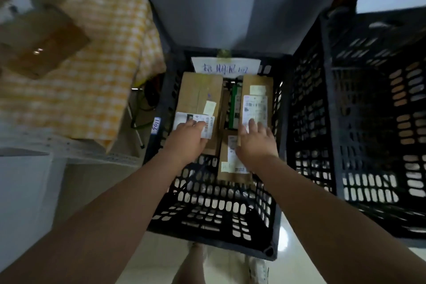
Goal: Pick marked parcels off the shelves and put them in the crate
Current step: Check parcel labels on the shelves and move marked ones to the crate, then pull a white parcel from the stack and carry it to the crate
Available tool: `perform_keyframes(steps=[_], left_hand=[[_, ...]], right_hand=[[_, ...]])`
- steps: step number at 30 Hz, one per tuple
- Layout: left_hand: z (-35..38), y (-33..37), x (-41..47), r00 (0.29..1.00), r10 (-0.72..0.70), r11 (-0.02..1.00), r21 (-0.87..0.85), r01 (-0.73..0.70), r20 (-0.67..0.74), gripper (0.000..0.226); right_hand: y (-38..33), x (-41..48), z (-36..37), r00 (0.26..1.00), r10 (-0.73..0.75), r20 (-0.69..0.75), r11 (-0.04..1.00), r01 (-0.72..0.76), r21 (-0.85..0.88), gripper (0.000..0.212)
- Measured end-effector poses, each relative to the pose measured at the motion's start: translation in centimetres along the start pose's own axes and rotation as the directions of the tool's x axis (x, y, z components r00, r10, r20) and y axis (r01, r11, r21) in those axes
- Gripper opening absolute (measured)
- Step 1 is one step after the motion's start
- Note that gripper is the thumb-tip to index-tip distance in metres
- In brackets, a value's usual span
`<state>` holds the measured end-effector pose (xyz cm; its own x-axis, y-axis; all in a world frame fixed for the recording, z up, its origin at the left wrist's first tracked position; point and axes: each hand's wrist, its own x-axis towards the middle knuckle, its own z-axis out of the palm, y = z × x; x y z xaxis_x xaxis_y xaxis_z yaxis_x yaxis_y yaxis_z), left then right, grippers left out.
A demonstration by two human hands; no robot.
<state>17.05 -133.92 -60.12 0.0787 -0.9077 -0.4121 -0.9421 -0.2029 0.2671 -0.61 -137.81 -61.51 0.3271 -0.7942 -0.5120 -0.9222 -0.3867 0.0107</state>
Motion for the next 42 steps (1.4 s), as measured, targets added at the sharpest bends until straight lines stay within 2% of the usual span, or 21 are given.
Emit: perform_keyframes(steps=[5,8,11,16,18,21,27,31,36,39,42], left_hand=[[-5.4,3.7,-8.7,0.987,-0.065,0.998,-0.004,0.065,-0.145,0.049],[-7.9,6.2,-15.9,0.955,-0.108,0.994,-0.02,0.107,-0.275,0.046],[-10.2,8.5,-23.2,0.908,-0.148,0.988,-0.032,0.148,-0.393,0.044],[-13.9,10.8,-34.4,0.811,-0.227,0.967,-0.022,0.256,-0.539,0.042],[-14.8,11.1,-38.7,0.771,-0.266,0.952,-0.033,0.304,-0.579,0.04],[-15.4,10.9,-45.0,0.694,-0.358,0.911,-0.072,0.405,-0.625,0.043],[-13.6,9.7,-58.9,0.473,-0.561,0.748,-0.17,0.642,-0.679,0.05],[-11.1,9.9,-70.3,0.301,-0.626,0.636,-0.247,0.731,-0.719,0.049],[-7.7,11.2,-84.4,0.097,-0.592,0.522,-0.288,0.803,-0.8,0.042],[-5.4,12.2,-92.6,0.009,-0.595,0.428,-0.308,0.85,-0.804,0.039],[-3.1,13.1,-99.9,-0.051,-0.59,0.356,-0.317,0.879,-0.806,0.037]], right_hand=[[1.2,-6.7,-5.8,0.98,-0.167,-0.112,0.986,0.165,-0.024,0.047],[2.2,-12.1,-9.6,0.943,-0.281,-0.18,0.96,0.273,-0.068,0.041],[2.4,-17.8,-13.2,0.884,-0.4,-0.243,0.917,0.385,-0.107,0.037],[-0.4,-26.0,-17.9,0.739,-0.602,-0.303,0.798,0.564,-0.211,0.038],[-2.7,-29.0,-19.0,0.665,-0.675,-0.321,0.736,0.633,-0.238,0.038],[-6.8,-33.5,-19.9,0.514,-0.784,-0.35,0.609,0.746,-0.269,0.039],[-15.3,-44.1,-20.0,0.225,-0.9,-0.373,0.346,0.89,-0.297,0.039],[-20.6,-53.2,-18.5,0.004,-0.9,-0.436,0.127,0.959,-0.254,0.041],[-26.3,-66.0,-14.5,-0.28,-0.812,-0.511,-0.173,0.953,-0.248,0.029],[-29.1,-74.1,-11.3,-0.366,-0.797,-0.48,-0.288,0.929,-0.231,0.029],[-31.6,-81.0,-8.3,-0.399,-0.786,-0.473,-0.349,0.917,-0.193,0.032]])
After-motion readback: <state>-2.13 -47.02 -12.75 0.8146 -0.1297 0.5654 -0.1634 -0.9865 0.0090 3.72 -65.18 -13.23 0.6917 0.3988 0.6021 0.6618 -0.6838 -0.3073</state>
